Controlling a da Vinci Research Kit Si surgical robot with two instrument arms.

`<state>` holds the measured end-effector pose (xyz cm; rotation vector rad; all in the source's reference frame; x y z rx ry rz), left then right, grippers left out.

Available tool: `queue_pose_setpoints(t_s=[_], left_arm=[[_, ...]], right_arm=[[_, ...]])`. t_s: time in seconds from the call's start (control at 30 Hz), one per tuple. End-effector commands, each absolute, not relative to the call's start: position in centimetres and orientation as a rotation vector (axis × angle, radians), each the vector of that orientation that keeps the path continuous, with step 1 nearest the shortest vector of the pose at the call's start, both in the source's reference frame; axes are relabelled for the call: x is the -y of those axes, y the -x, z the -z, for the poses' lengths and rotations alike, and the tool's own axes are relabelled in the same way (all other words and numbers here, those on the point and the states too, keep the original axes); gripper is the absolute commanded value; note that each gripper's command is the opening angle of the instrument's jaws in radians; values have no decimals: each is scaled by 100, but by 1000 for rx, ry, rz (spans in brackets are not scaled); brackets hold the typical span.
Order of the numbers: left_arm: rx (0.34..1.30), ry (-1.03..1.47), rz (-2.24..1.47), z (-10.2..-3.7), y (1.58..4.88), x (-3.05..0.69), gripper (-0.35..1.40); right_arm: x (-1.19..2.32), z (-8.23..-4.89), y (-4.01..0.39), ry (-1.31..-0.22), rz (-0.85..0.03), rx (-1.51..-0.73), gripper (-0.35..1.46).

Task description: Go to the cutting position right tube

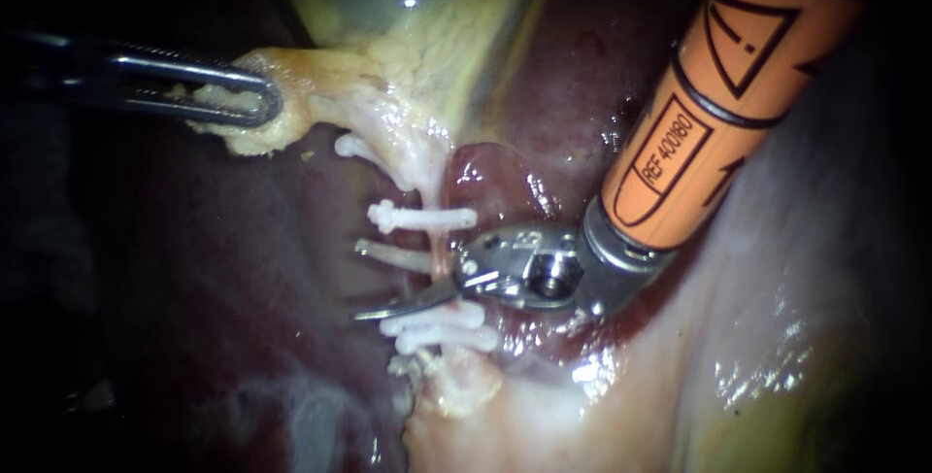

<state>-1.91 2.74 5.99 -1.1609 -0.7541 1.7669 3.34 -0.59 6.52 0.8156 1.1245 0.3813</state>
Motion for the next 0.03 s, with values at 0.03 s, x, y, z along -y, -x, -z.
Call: queue_pose_setpoints(t_s=[0.03], left_arm=[[754,1161,-1767,-599,191,-274,-35]], right_arm=[[59,-653,-334,-814,-382,-1124,136]])
